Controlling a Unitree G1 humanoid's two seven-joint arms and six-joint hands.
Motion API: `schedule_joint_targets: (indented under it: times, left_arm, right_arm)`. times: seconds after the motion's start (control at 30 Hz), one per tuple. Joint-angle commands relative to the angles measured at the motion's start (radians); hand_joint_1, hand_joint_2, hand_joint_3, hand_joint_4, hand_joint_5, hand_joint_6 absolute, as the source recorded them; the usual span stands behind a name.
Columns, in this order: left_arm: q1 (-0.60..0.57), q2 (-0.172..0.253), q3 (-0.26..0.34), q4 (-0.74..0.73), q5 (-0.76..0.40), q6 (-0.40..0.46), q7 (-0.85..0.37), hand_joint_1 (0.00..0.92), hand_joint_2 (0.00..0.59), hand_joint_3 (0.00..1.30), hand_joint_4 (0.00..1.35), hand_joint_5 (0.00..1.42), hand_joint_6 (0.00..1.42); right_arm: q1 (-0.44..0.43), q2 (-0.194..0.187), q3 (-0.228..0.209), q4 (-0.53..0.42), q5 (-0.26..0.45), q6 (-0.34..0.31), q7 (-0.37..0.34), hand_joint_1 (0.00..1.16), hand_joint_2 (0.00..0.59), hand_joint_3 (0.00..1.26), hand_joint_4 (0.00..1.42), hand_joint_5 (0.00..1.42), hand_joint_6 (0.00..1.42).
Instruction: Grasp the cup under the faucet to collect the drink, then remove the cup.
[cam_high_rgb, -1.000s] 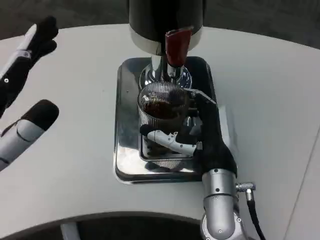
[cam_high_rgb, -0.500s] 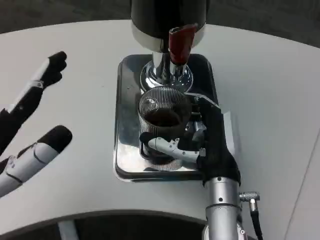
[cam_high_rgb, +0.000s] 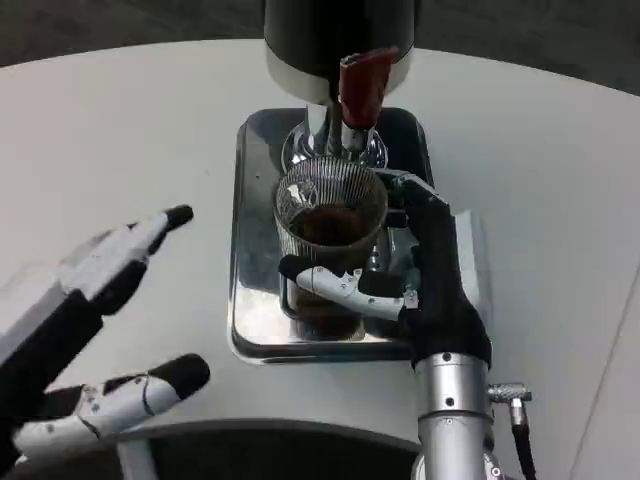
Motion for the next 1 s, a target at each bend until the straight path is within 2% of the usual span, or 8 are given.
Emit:
schedule_joint_targets:
  times: [0.03,0.23,0.53,0.67,0.83,1.0]
  left_arm:
    - [0.048,0.027,-0.007,-0.041,0.09,0.002,-0.008,0.0,0.105,0.0,0.0,0.0,0.0]
    - [0.119,0.039,-0.017,-0.143,0.27,0.111,-0.042,0.0,0.071,0.0,0.0,0.0,0.0]
    - [0.167,0.029,-0.043,-0.194,0.377,0.176,-0.036,0.0,0.06,0.0,0.0,0.0,0.0]
    - [0.182,0.002,-0.037,-0.226,0.415,0.199,-0.015,0.0,0.045,0.0,0.0,0.0,0.0]
    - [0.195,-0.034,-0.035,-0.249,0.457,0.223,0.011,0.0,0.028,0.0,0.0,0.0,0.0]
    - [0.217,-0.071,-0.028,-0.27,0.486,0.221,0.057,0.0,0.01,0.0,0.0,0.0,0.0]
  right_arm:
    - [0.062,0.033,0.019,-0.085,-0.011,0.008,0.011,1.07,0.064,0.75,0.96,1.04,1.4]
    - [0.112,0.025,0.039,-0.155,-0.013,0.028,0.032,1.07,0.067,0.76,0.97,1.04,1.4]
    - [0.184,-0.002,0.066,-0.269,-0.013,0.064,0.085,1.06,0.07,0.77,0.98,1.05,1.41]
    - [0.218,-0.013,0.072,-0.333,-0.012,0.077,0.111,1.05,0.071,0.77,0.98,1.05,1.42]
    - [0.292,-0.026,0.106,-0.43,-0.059,0.094,0.128,1.05,0.071,0.78,0.98,1.05,1.42]
    - [0.351,-0.038,0.13,-0.505,-0.063,0.099,0.165,1.05,0.071,0.78,0.98,1.05,1.42]
